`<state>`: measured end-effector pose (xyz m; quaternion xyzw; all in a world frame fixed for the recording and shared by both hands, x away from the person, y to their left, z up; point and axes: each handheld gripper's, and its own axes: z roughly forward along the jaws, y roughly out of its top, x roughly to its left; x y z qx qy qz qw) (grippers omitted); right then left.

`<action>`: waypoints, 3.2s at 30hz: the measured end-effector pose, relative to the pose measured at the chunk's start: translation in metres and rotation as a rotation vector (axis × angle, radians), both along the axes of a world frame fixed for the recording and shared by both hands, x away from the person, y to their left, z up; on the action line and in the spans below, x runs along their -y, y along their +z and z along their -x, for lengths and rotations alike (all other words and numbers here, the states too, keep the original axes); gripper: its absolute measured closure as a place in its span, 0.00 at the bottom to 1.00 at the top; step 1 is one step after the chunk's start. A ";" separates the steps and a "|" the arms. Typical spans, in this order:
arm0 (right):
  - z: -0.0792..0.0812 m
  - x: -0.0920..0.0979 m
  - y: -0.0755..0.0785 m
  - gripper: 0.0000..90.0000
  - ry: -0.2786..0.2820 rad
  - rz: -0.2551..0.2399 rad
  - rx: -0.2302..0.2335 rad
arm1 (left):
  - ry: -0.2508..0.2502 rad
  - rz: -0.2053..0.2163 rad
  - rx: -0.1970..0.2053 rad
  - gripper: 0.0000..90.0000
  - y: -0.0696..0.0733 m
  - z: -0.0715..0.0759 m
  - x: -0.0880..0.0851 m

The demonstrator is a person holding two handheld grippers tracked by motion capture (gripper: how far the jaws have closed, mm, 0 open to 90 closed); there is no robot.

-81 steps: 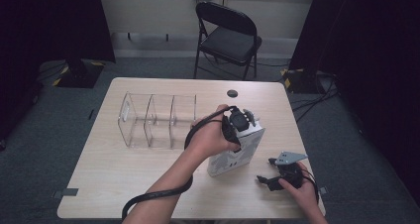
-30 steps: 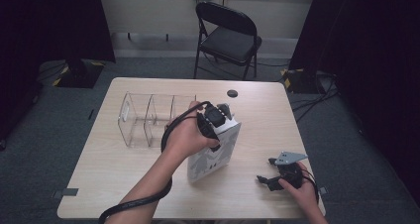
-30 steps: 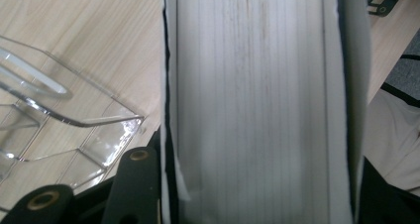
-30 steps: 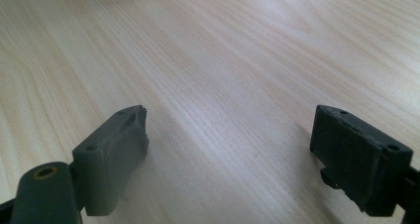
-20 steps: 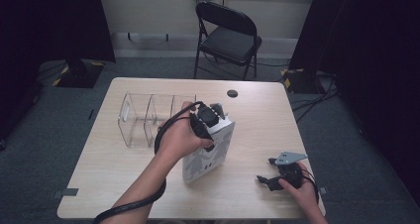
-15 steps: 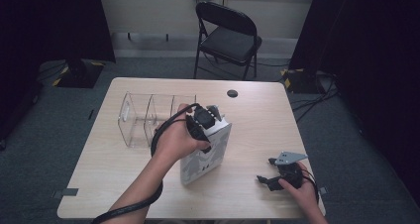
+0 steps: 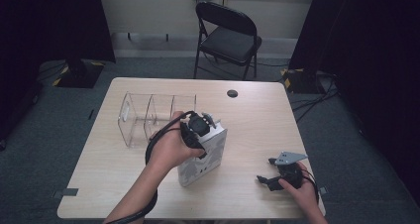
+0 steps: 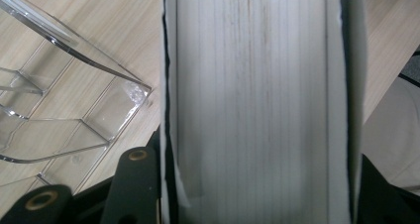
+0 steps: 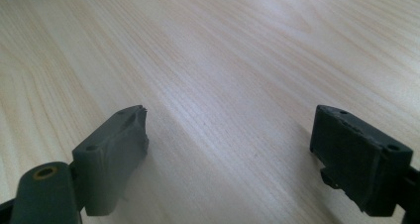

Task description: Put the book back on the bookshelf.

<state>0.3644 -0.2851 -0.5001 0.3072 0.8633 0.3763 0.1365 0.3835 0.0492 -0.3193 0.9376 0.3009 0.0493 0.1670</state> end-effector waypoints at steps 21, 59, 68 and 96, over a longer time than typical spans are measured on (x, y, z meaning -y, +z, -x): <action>0.000 0.000 0.000 0.15 -0.001 0.000 0.000 | 0.015 -0.110 -0.066 0.59 0.003 -0.004 0.013; 0.000 0.000 0.000 0.15 -0.001 0.002 0.000 | 0.163 -0.048 -0.120 0.59 0.020 -0.005 -0.033; 0.000 0.000 0.000 0.15 0.000 0.003 0.001 | 0.217 -0.038 -0.100 0.59 0.024 -0.005 -0.044; 0.000 0.000 0.000 0.15 0.000 0.003 0.001 | 0.309 -0.023 -0.099 0.59 0.028 -0.005 -0.072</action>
